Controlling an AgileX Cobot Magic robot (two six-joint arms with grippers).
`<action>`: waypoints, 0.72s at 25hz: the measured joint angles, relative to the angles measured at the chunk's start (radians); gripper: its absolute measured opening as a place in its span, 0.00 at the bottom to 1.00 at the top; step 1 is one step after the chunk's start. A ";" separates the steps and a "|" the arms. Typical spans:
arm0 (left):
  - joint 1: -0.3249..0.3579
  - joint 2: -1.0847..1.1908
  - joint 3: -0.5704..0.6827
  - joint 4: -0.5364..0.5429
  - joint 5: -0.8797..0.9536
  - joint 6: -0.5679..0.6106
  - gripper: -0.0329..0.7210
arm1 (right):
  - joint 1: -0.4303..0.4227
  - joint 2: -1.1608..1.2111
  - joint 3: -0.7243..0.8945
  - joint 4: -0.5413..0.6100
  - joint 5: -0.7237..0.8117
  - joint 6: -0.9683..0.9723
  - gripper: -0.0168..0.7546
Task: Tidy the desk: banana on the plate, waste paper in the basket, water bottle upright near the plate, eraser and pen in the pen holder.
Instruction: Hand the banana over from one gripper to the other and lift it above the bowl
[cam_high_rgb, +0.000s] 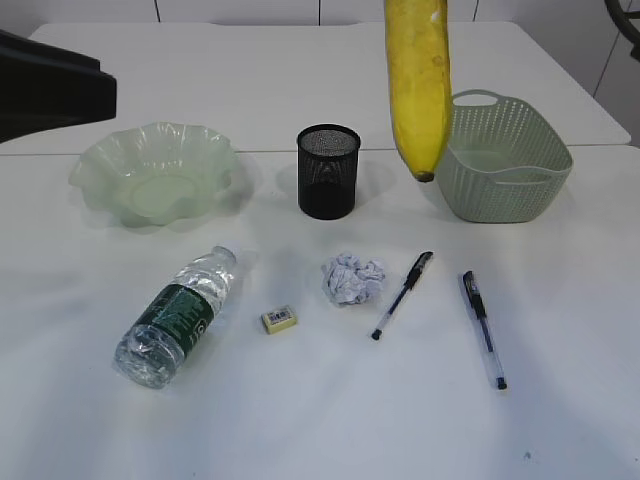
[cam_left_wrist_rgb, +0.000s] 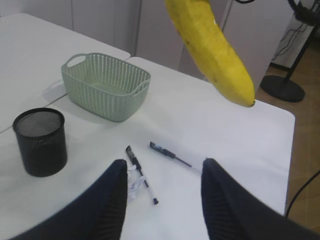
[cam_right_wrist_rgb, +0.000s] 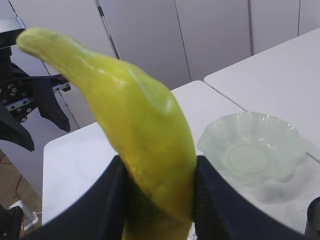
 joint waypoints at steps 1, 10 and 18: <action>0.000 0.020 0.000 -0.029 0.018 0.023 0.50 | 0.000 0.000 0.000 0.000 0.000 0.000 0.36; 0.000 0.203 0.000 -0.277 0.200 0.194 0.50 | 0.000 0.000 0.000 0.034 0.000 -0.008 0.36; 0.000 0.236 0.000 -0.313 0.199 0.246 0.50 | 0.000 0.000 0.000 0.037 0.000 -0.012 0.36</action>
